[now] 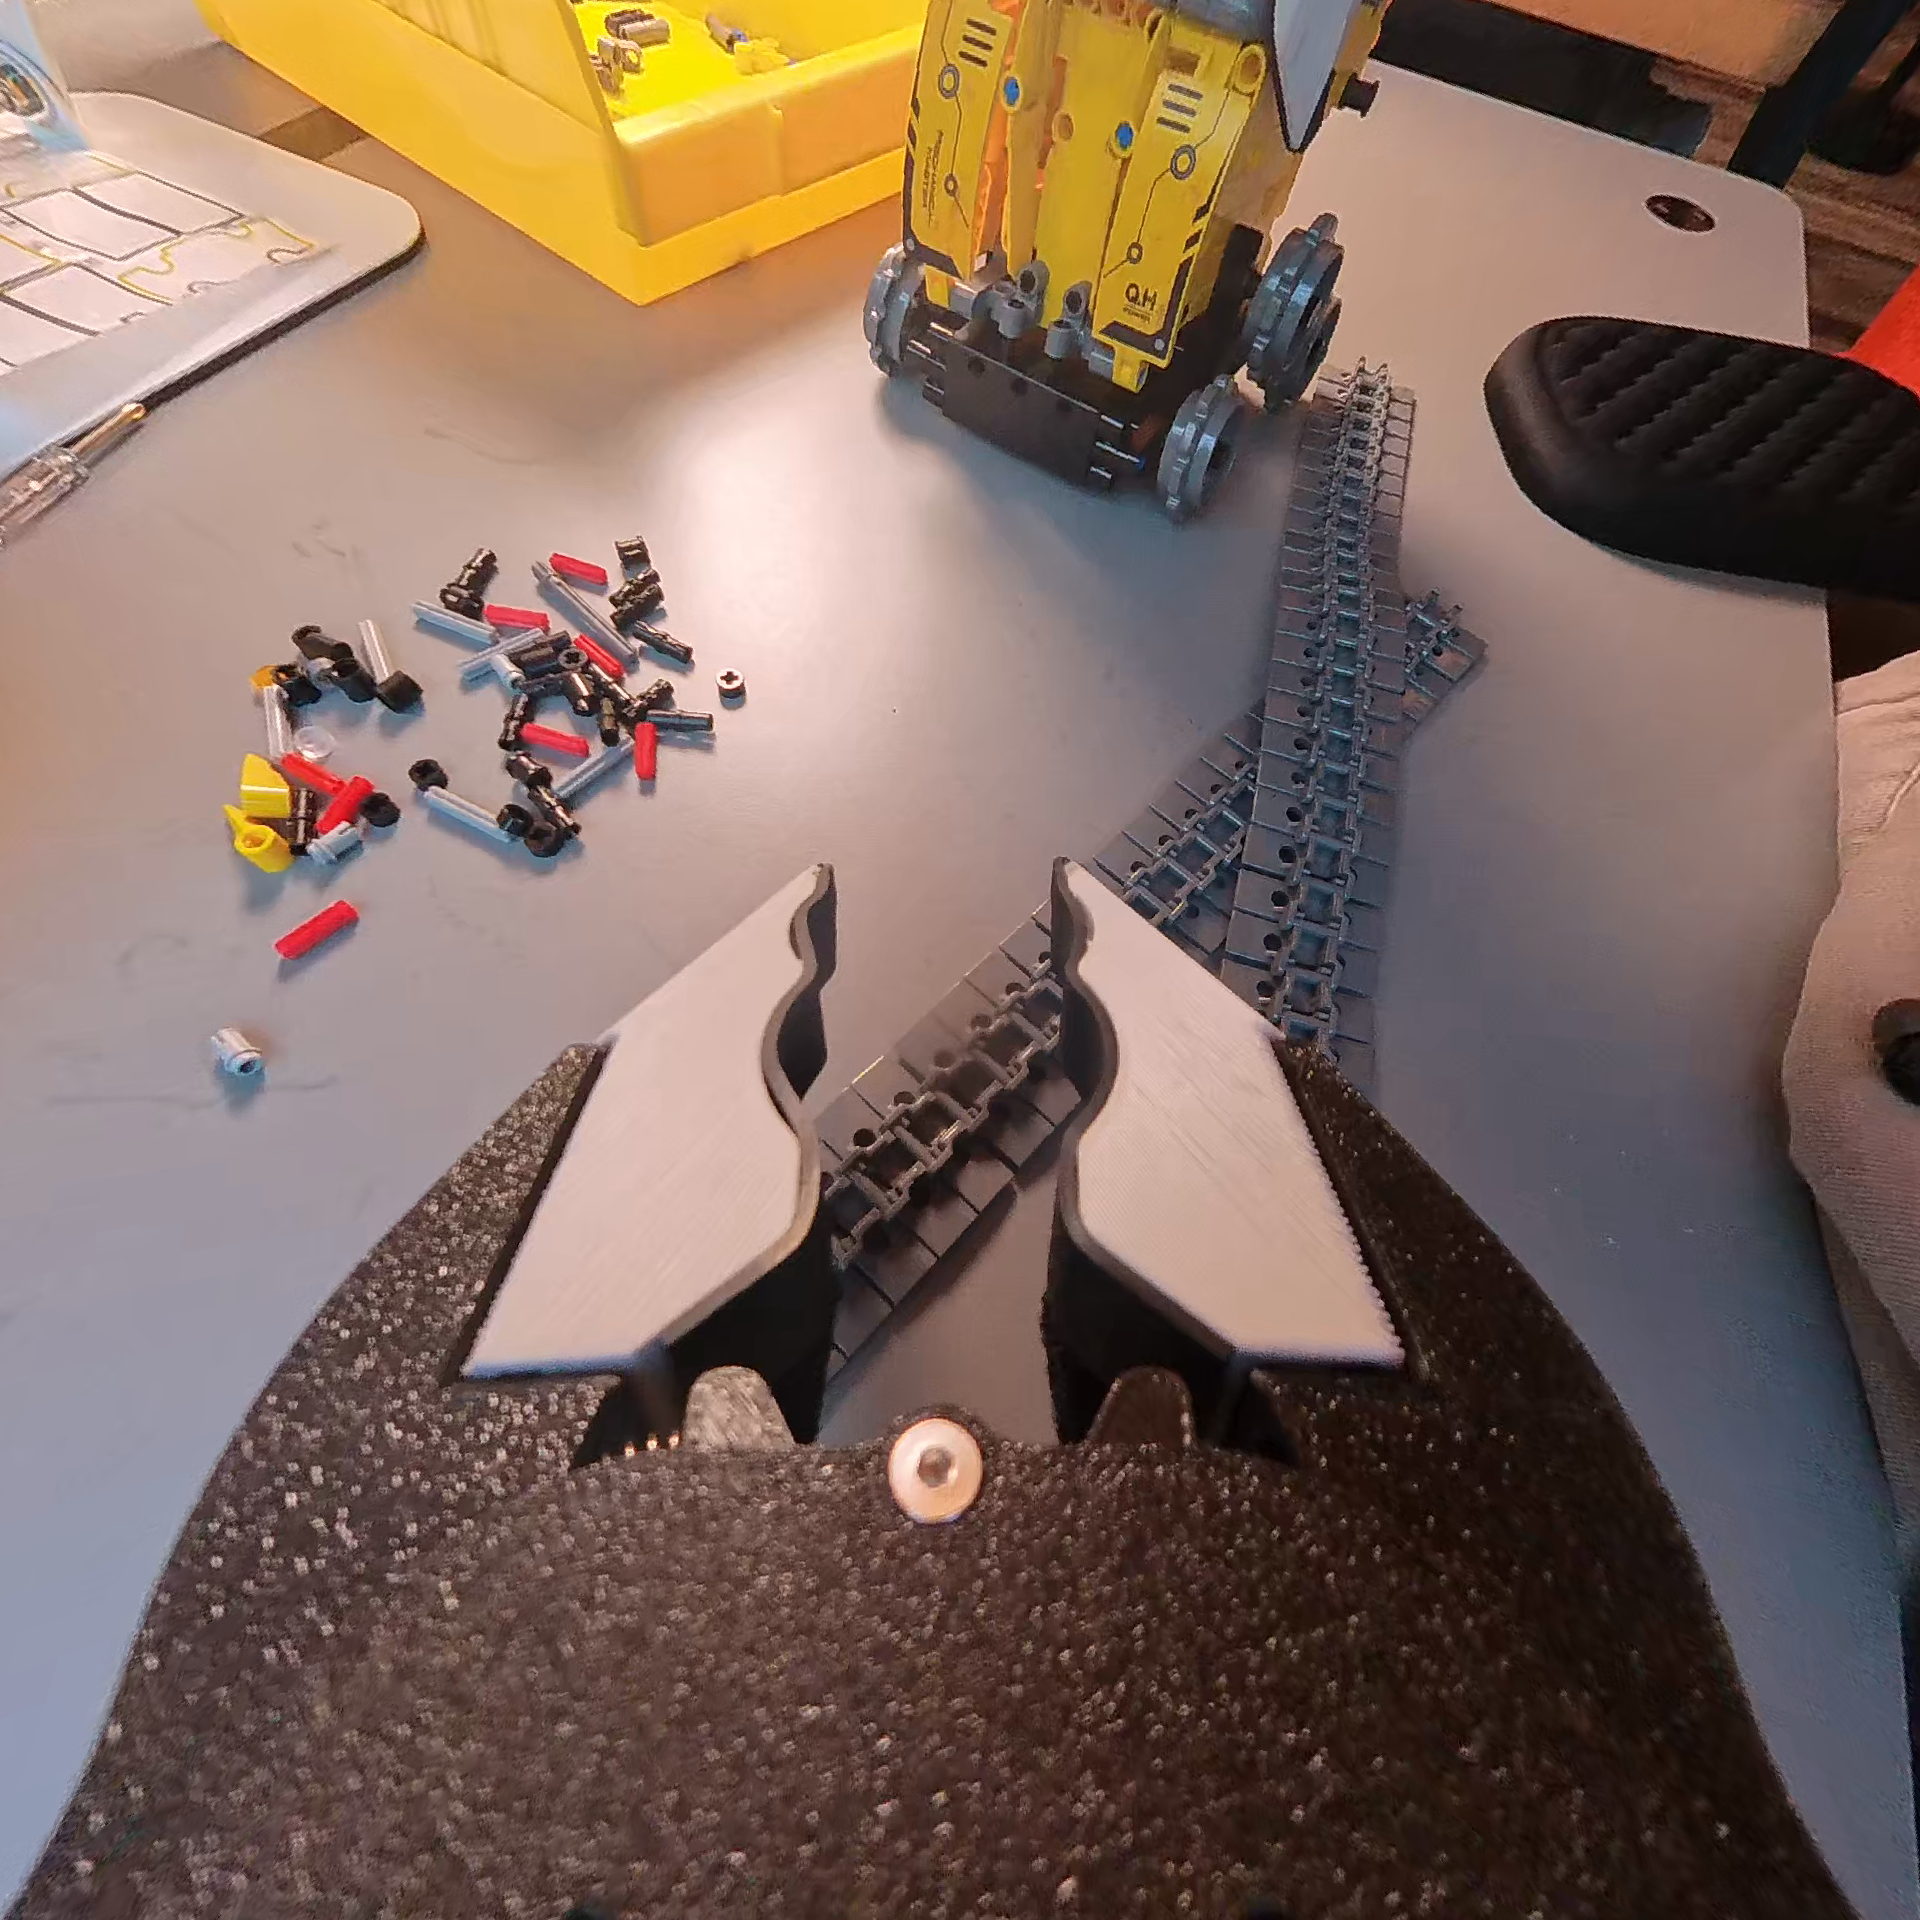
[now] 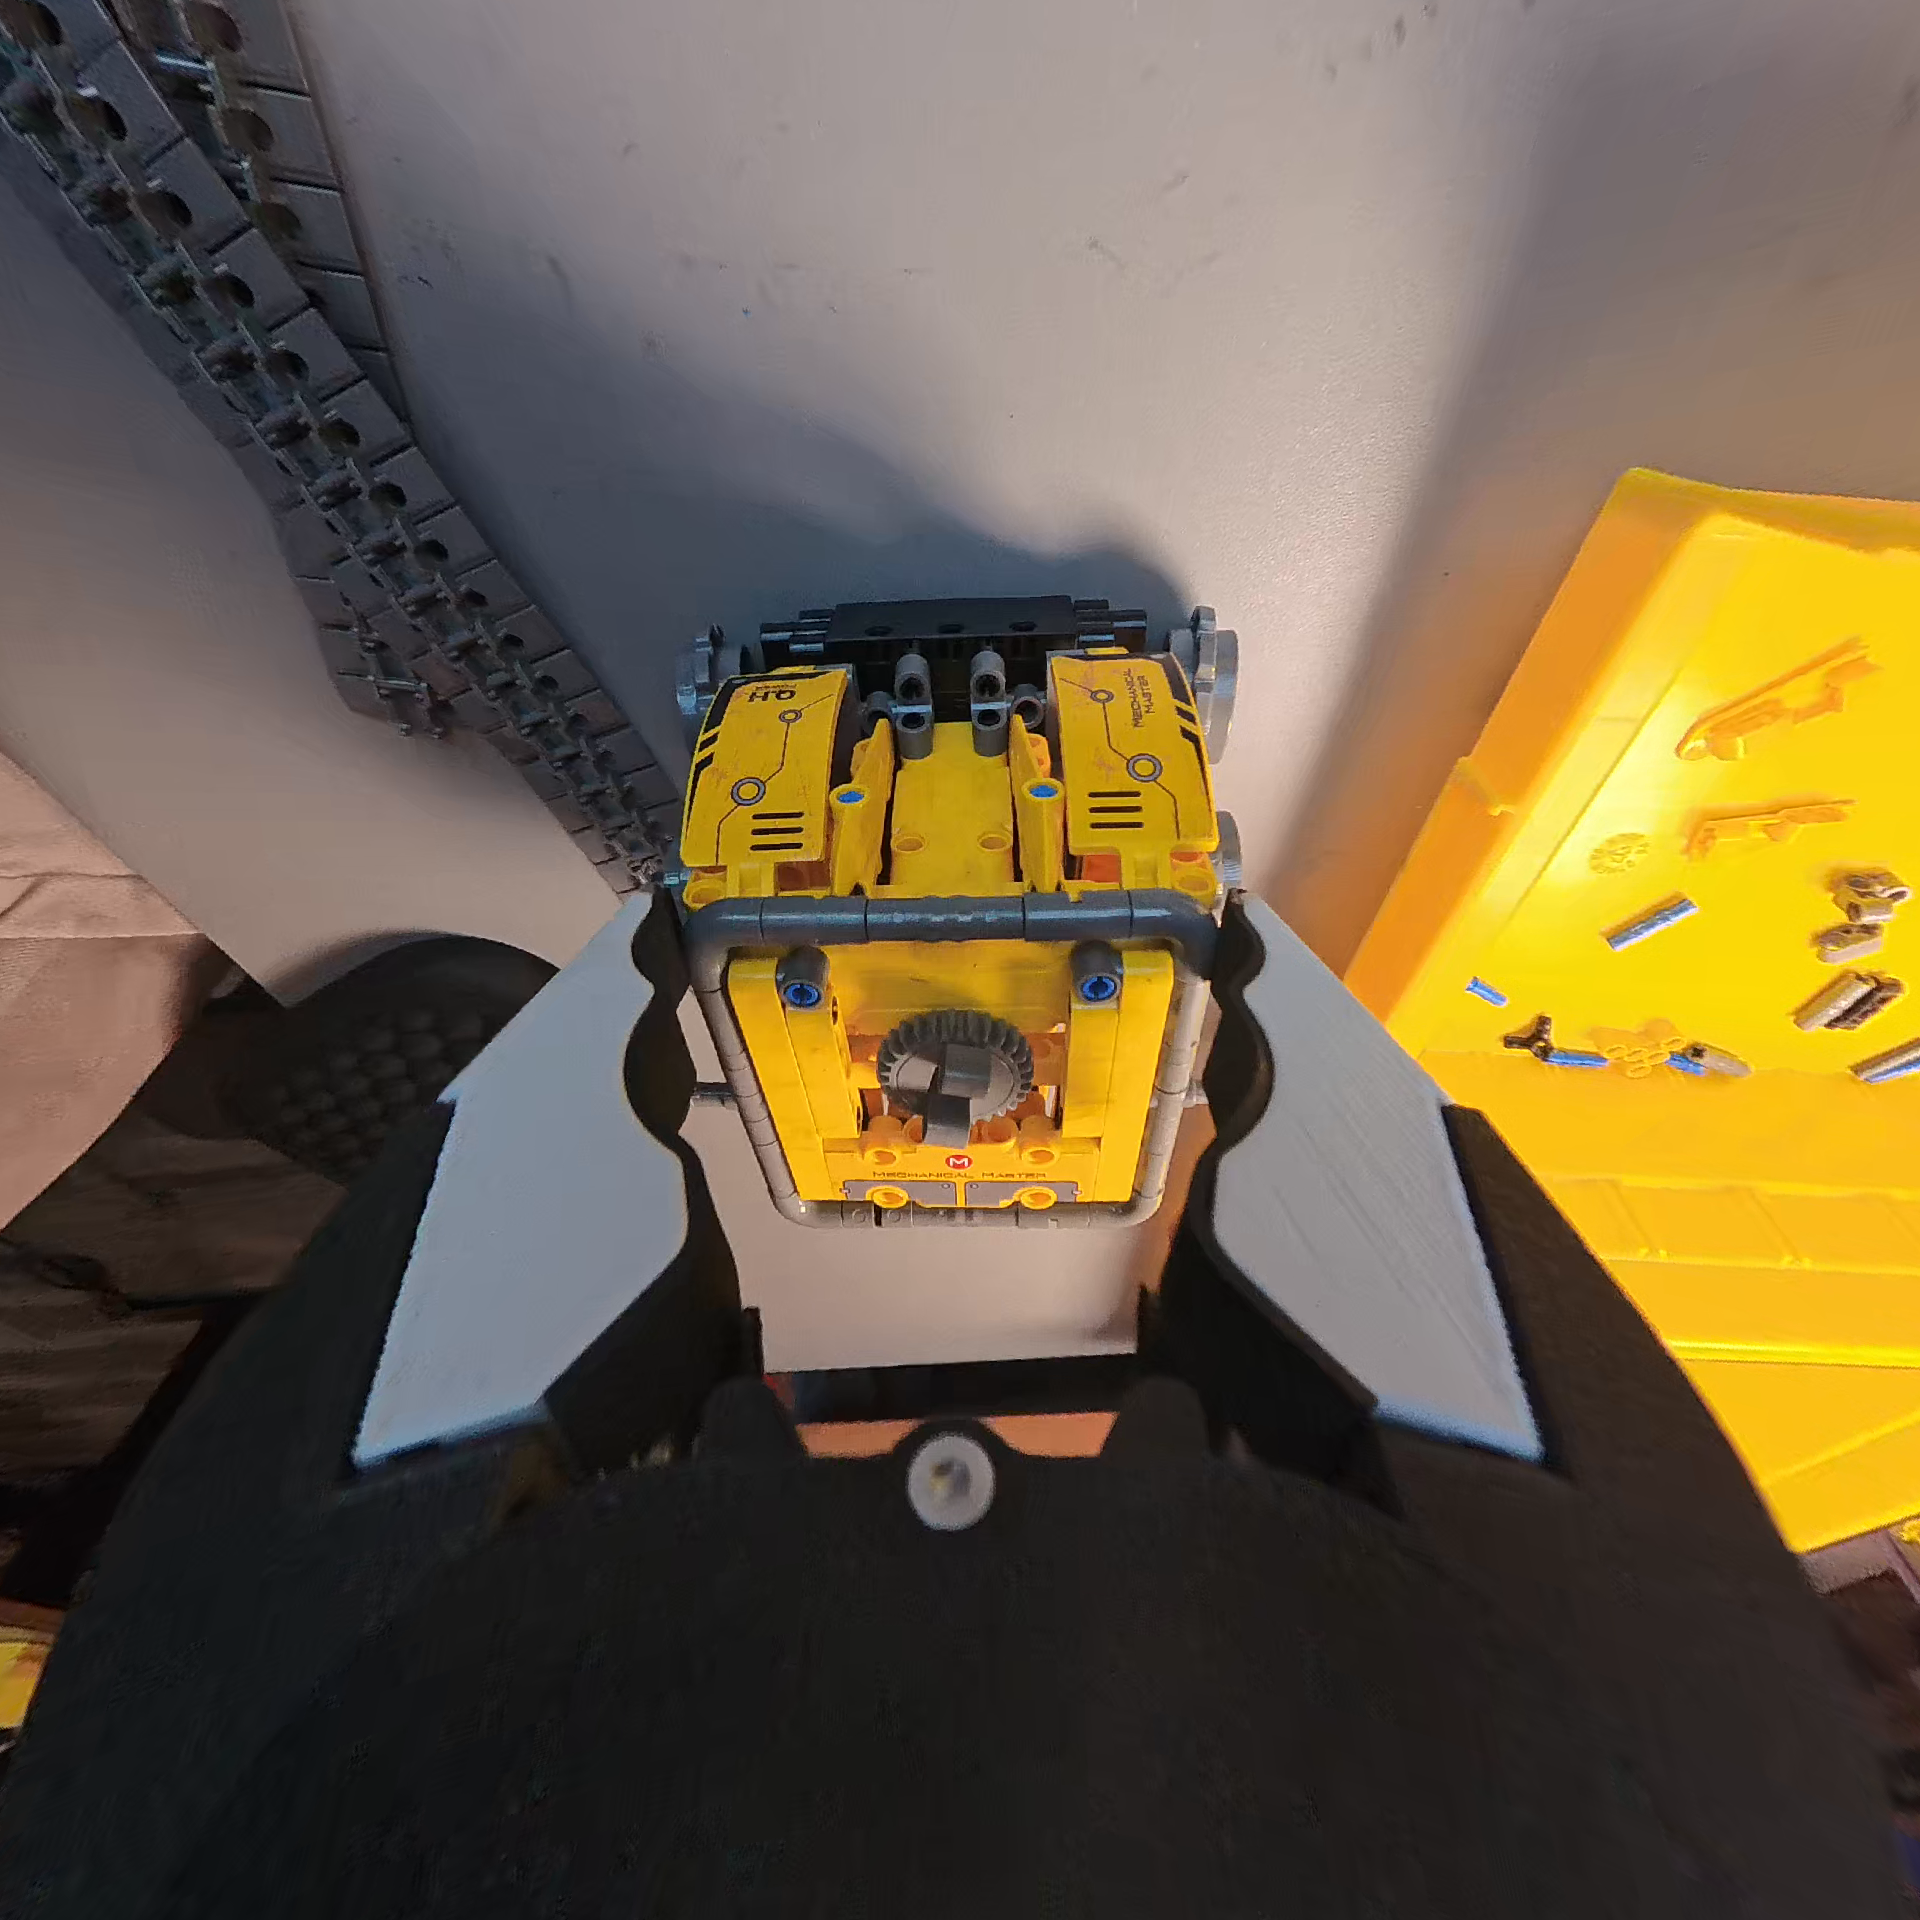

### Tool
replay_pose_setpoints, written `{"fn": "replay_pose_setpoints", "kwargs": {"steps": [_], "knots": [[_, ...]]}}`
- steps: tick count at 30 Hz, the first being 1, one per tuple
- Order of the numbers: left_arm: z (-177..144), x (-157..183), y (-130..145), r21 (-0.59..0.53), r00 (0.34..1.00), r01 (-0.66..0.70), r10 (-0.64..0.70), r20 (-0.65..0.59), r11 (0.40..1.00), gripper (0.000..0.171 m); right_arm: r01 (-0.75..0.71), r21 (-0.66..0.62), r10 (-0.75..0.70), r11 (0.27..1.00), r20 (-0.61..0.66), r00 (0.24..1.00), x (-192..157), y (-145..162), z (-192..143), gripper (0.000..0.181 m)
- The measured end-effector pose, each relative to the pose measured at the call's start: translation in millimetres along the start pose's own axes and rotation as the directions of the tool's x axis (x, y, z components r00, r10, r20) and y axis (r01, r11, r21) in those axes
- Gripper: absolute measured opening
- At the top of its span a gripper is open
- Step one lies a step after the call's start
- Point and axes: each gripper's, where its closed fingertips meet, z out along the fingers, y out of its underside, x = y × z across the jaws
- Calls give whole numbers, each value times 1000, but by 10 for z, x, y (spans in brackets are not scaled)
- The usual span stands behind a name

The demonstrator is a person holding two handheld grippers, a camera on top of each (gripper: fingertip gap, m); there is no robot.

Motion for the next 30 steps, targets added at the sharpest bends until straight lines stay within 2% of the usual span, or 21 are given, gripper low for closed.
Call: {"fn": "replay_pose_setpoints", "kwargs": {"steps": [10, 15, 20, 22, 25, 30], "knots": [[19, 3, 21, -10, 1000, -7, 7, 1, 1000, 40, -10, 18, 11, 1000, -45, 999, 33, 28, 46, 104], [16, -40, 30, -6, 1000, 10, -10, 6, 1000, 40, -3, 116, 9, 993, -50, 999, 17, -7, 97, 106], [17, -20, 20, -6, 1000, -1, 1, 4, 1000, 40, 48, 55, -43, 997, -86, 995, -1, 255, 223, 120], [21, -21, 22, -8, 1000, -13, 13, 7, 1000, 40, 11, 106, -4, 994, -65, 998, -6, 230, 157, 107], [26, -60, 56, -18, 1000, -16, 16, 18, 1000, 39, 45, 24, -43, 999, -74, 996, -18, 505, 143, 106], [8, -96, 50, -8, 999, -10, 11, 32, 1000, 38, -22, -55, 18, 998, -66, 998, -14, 1169, 173, 106]]}}
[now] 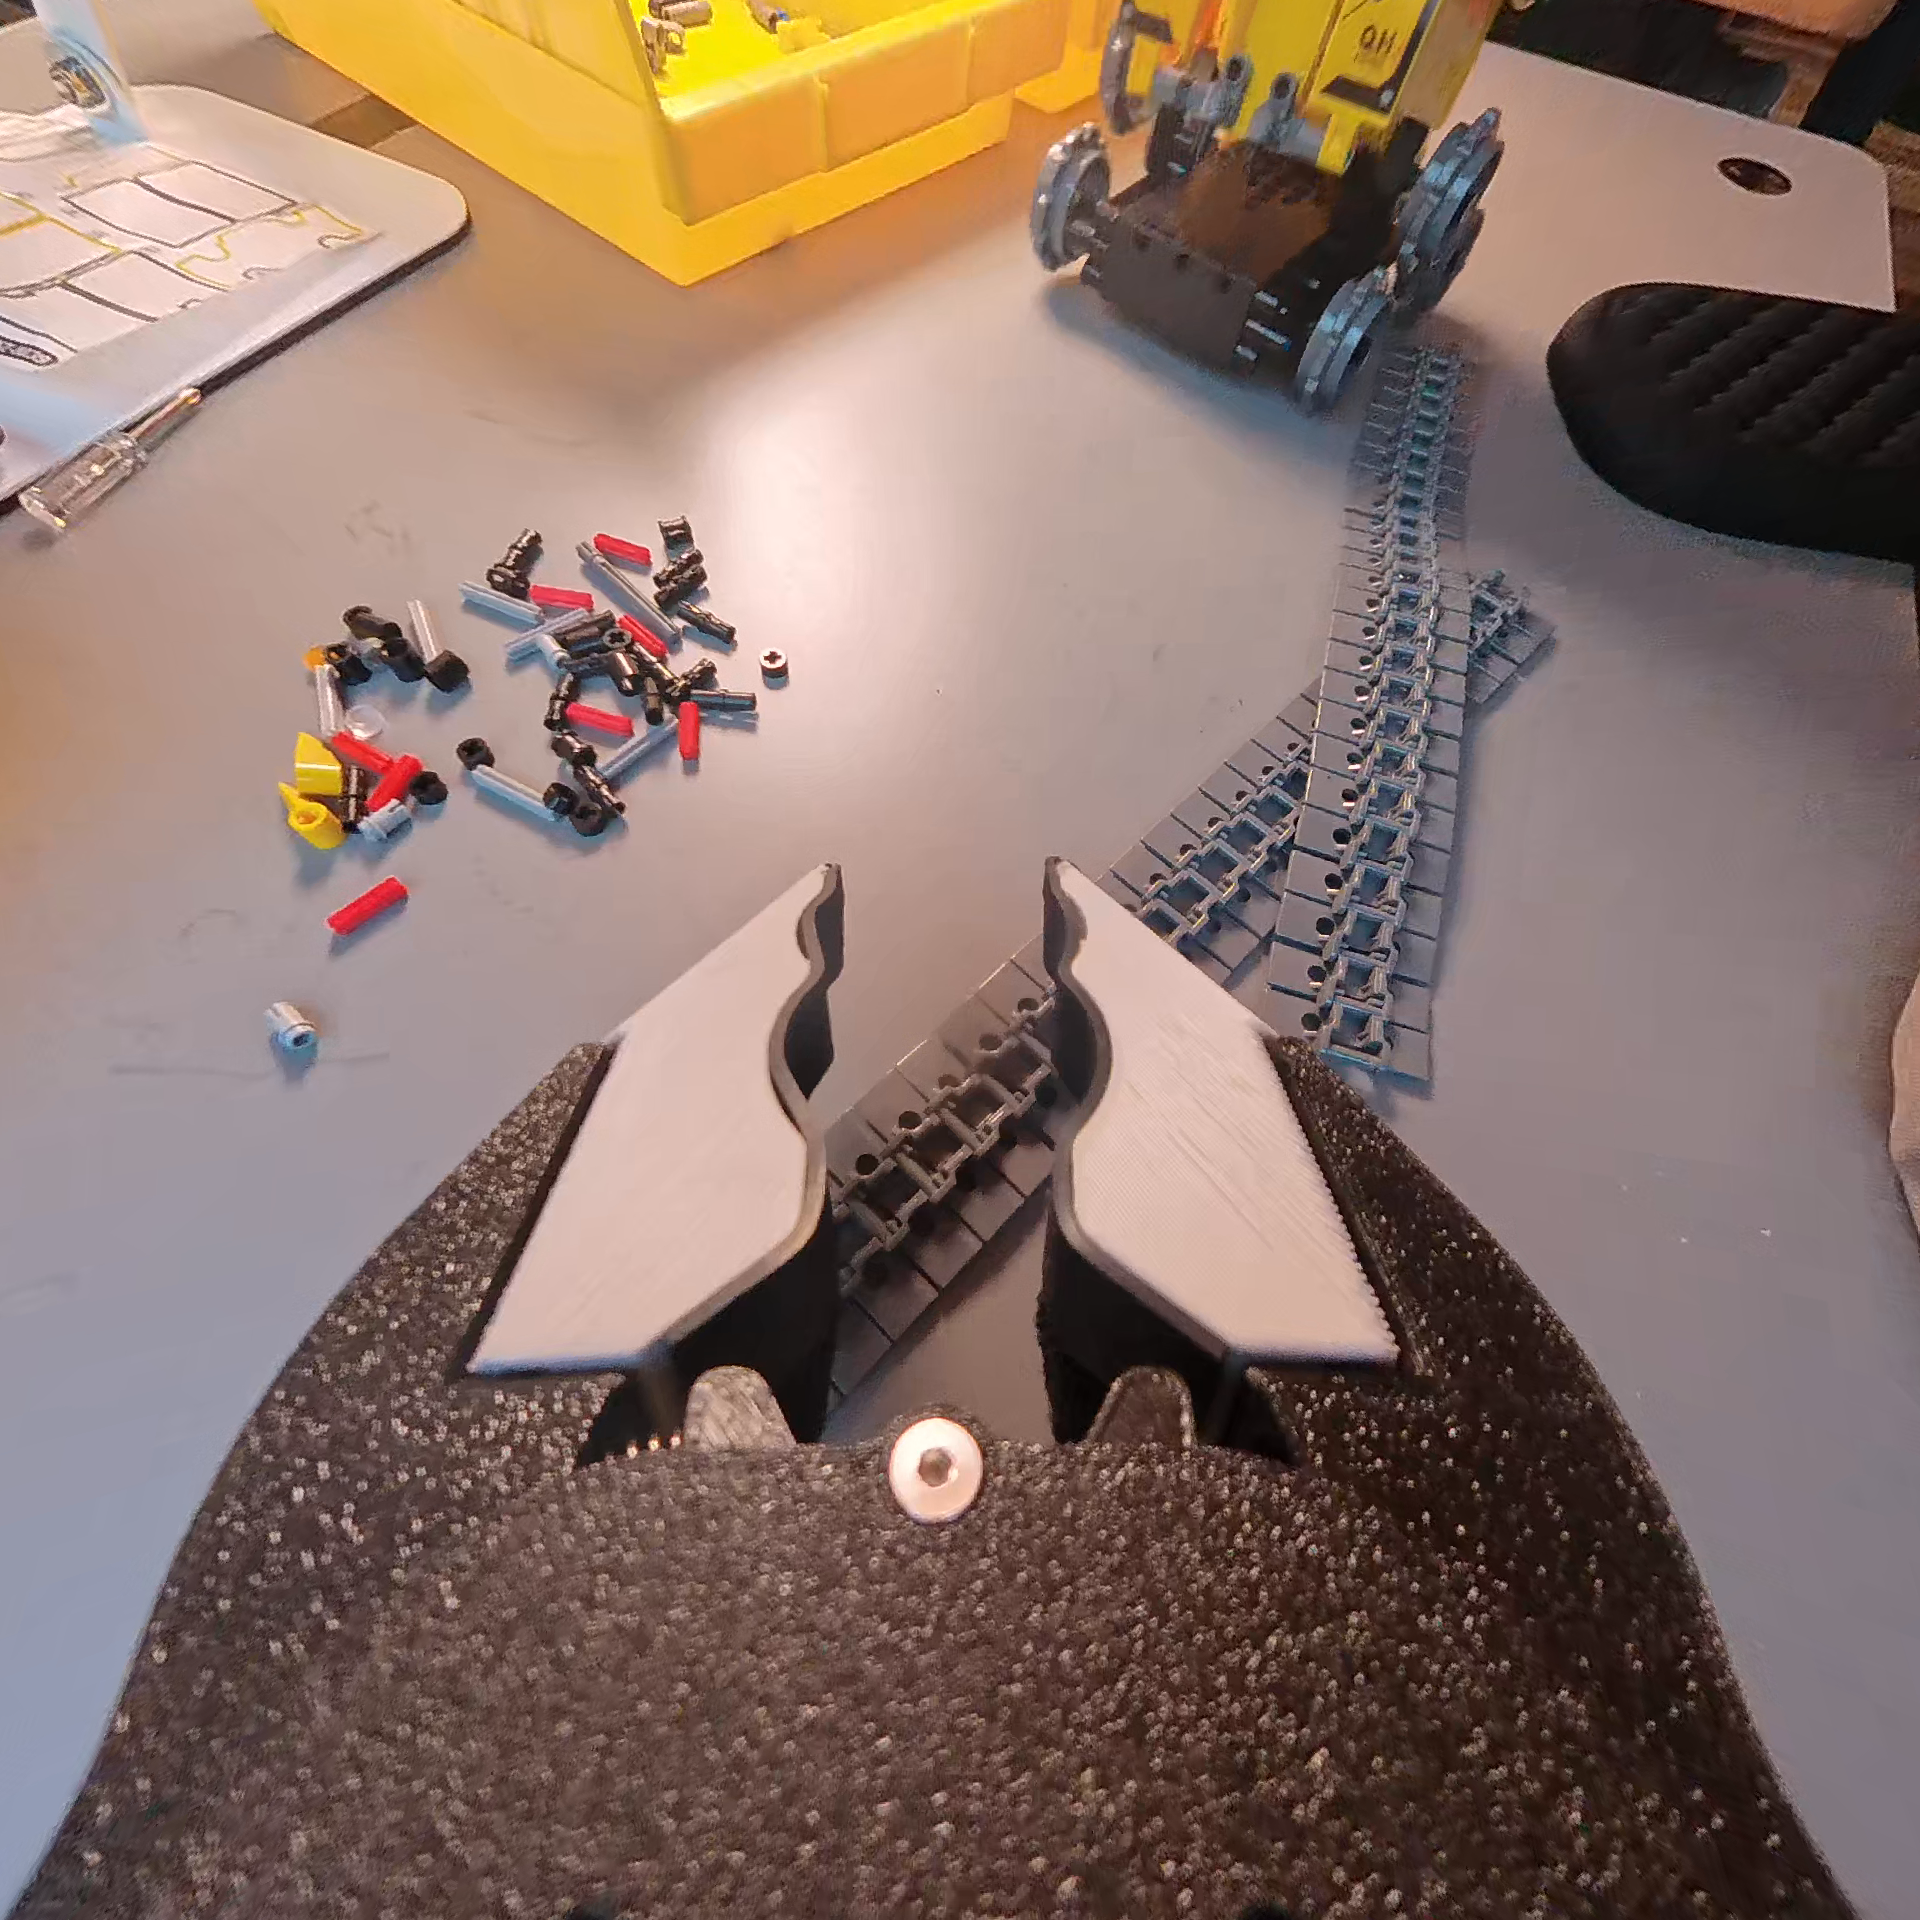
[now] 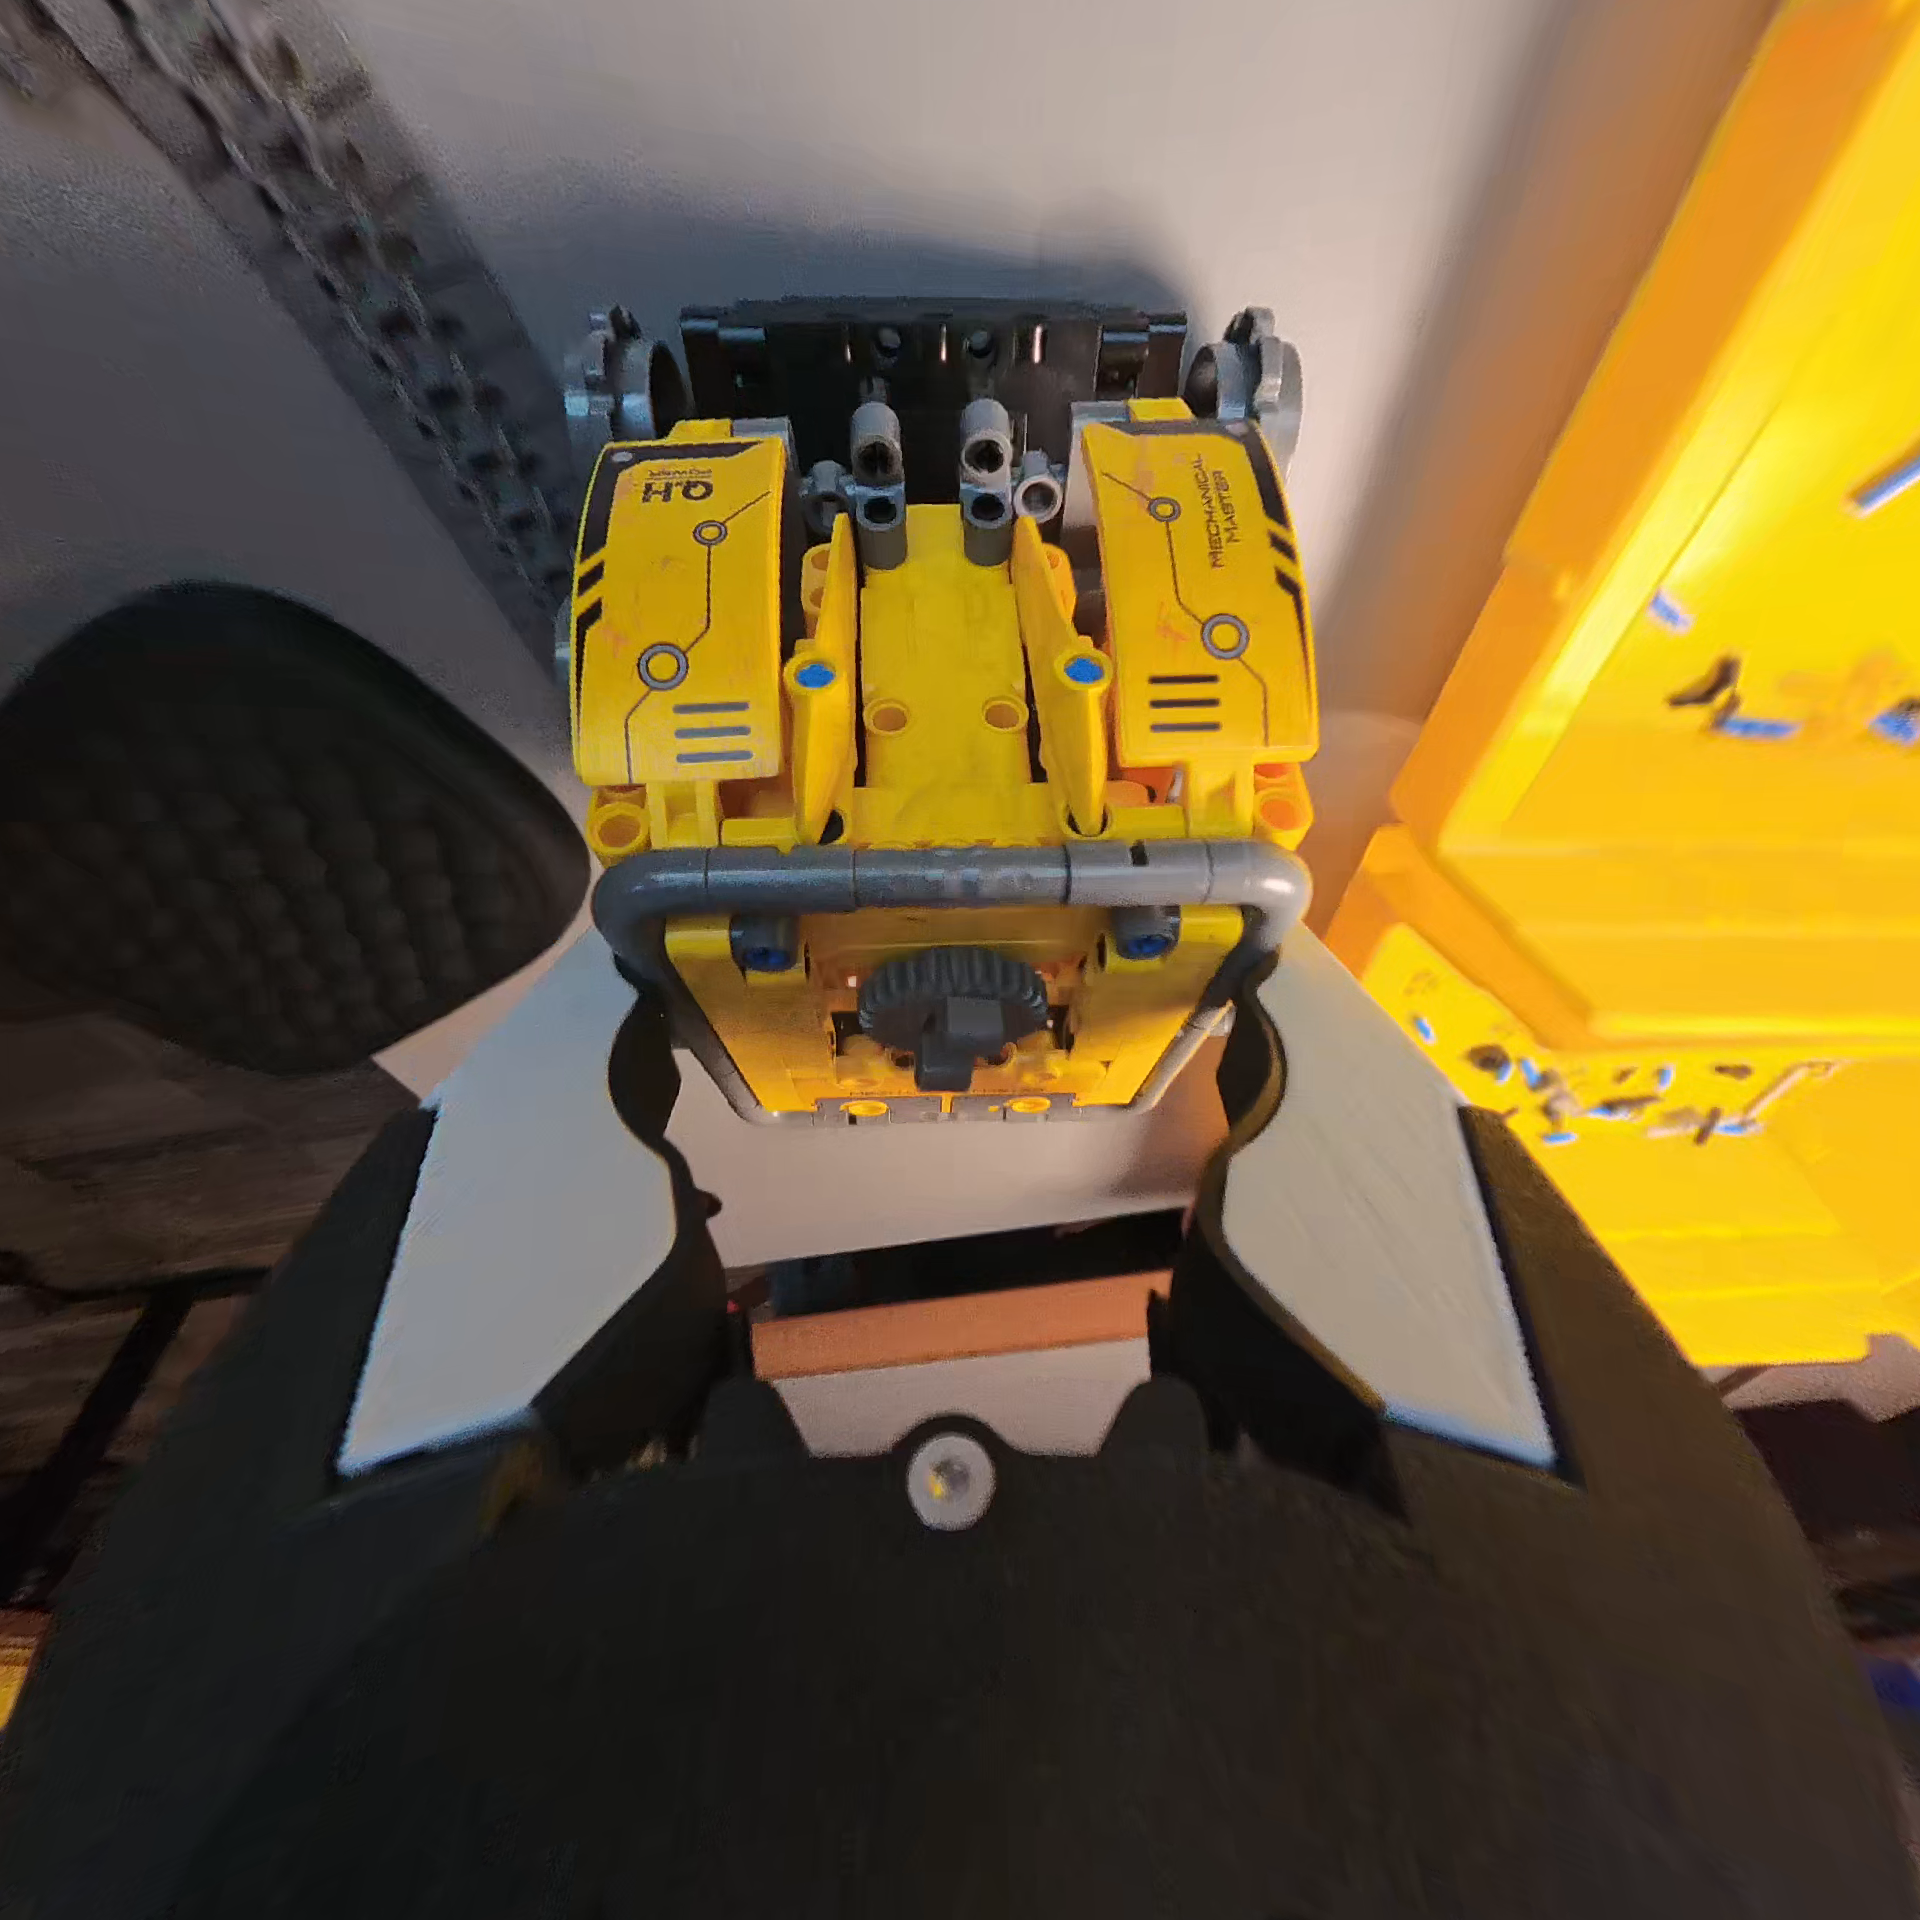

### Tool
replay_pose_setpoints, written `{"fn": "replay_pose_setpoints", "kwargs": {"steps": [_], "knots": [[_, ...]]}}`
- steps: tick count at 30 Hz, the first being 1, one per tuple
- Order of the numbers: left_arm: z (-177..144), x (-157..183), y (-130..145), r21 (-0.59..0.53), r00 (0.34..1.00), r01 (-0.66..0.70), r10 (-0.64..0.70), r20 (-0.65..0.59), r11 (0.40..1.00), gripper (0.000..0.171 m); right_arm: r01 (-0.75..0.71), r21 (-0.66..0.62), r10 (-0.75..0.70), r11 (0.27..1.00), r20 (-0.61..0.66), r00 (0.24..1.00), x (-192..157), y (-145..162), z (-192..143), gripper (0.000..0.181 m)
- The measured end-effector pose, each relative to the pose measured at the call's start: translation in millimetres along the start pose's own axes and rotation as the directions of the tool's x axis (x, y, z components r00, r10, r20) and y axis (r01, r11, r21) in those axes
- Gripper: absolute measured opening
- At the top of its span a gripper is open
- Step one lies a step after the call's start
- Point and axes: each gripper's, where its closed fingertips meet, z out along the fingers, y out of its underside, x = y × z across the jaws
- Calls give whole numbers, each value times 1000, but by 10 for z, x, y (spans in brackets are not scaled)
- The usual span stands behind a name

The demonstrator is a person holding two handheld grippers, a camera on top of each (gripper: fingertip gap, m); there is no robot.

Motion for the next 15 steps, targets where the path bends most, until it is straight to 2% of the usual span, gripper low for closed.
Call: {"fn": "replay_pose_setpoints", "kwargs": {"steps": [5, 8, 11, 15], "knots": [[17, -11, 20, -15, 1000, -11, 11, 17, 1000, 38, -75, -70, 75, 995, -6, 997, 15, 710, 108, 105], [29, -12, 36, -27, 999, -25, 25, 30, 999, 38, -110, -61, 110, 992, 1, 994, 14, 1024, 195, 105], [46, -17, 55, -43, 998, -36, 37, 43, 998, 38, -131, -19, 131, 991, 2, 991, 36, 1183, 254, 105], [70, -9, 69, -57, 996, -59, 62, 56, 997, 39, -134, 6, 134, 991, -70, 989, 120, 1182, 241, 111]]}}
